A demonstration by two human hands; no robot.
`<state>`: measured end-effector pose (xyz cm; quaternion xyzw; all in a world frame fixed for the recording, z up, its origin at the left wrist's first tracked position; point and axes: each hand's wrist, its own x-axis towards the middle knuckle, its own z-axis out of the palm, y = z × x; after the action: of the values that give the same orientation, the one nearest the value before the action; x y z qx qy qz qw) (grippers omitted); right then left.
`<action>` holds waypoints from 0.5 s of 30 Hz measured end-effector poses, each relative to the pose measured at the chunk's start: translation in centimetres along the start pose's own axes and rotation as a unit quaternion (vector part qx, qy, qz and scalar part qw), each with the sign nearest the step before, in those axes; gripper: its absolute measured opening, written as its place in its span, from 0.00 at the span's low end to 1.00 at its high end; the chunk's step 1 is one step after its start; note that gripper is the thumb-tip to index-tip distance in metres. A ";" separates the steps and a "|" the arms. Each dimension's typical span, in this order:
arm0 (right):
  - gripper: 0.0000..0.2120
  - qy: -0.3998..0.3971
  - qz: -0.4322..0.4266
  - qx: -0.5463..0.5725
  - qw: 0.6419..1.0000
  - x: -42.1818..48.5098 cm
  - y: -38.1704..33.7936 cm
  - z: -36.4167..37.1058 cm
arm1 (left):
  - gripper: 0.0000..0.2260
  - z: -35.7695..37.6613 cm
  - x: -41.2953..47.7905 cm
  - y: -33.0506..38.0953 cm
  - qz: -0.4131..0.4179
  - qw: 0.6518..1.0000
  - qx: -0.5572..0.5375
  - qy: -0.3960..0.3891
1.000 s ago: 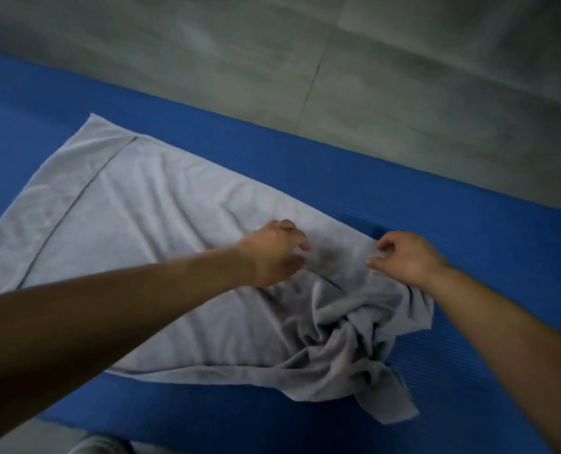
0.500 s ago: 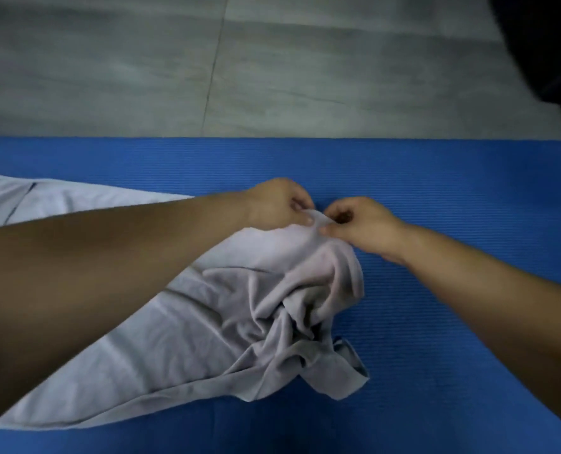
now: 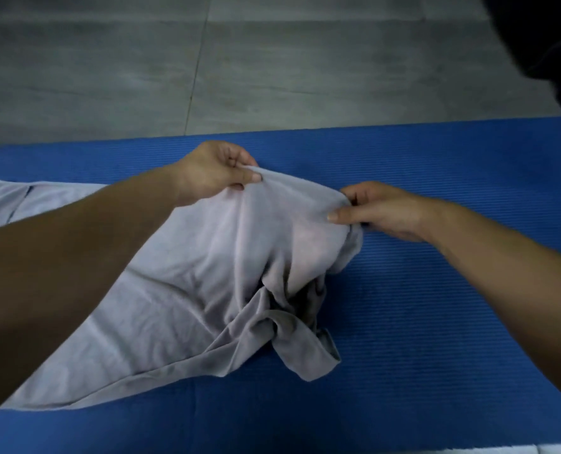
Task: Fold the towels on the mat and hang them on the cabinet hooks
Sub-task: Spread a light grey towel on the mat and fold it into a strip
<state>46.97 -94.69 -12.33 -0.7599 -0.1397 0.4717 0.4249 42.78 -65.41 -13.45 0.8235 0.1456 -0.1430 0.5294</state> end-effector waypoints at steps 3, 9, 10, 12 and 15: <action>0.23 0.032 0.015 -0.042 0.999 -1.1 0.4 -1.1 | 0.05 -0.2 0.1 -0.3 -0.009 1.000 -0.010 0.026; 0.12 0.118 -0.037 -0.130 0.984 -2.9 -0.6 -4.8 | 0.17 3.7 -0.1 0.9 0.005 0.956 0.286 -0.061; 0.10 0.107 -0.044 -0.128 0.985 -3.1 -0.6 -4.7 | 0.24 5.0 -0.3 2.0 0.039 0.959 0.267 -0.085; 0.07 0.088 -0.051 -0.098 0.990 -3.4 -0.5 -4.3 | 0.29 7.7 -0.6 4.3 0.068 0.977 0.147 -0.139; 0.12 0.078 -0.041 -0.086 0.992 -4.3 -0.2 -4.5 | 0.12 10.4 -0.3 6.3 0.059 0.985 0.016 -0.160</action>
<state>48.53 -99.47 -8.77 -0.8217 -0.1774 0.3793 0.3866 44.15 -77.40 -12.29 0.8053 0.0077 -0.2435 0.5405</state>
